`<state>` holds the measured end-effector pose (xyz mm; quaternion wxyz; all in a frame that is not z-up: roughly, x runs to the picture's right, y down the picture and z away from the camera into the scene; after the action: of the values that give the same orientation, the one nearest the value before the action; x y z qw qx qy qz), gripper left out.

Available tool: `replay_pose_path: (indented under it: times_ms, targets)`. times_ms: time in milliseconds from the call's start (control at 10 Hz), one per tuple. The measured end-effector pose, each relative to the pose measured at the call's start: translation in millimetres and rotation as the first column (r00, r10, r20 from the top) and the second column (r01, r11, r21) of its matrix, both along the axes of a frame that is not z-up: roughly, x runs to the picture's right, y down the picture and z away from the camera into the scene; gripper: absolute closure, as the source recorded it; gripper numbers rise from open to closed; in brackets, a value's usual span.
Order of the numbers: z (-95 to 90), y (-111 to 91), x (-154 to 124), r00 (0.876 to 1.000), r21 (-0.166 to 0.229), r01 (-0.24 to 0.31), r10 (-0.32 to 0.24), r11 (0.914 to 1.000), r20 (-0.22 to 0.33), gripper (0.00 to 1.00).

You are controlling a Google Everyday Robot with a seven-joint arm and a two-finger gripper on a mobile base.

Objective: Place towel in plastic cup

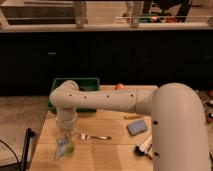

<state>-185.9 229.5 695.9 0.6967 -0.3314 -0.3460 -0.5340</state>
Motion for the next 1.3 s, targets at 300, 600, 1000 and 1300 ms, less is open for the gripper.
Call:
replay_pose_path:
  times_ms: [300, 600, 1000, 1300]
  targets:
    - [-3.9, 4.9, 3.1, 1.0, -0.018, 0.007, -0.007, 0.9998, 0.007, 0.98]
    - [-4.4, 7.8, 4.0, 1.0, -0.047, 0.012, -0.011, 0.9988, 0.02, 0.69]
    - [-4.2, 8.7, 1.7, 0.999, -0.054, 0.024, -0.022, 0.9982, 0.031, 0.29]
    - [-4.8, 7.1, 1.6, 0.999, -0.049, 0.031, -0.03, 0.9983, 0.035, 0.2]
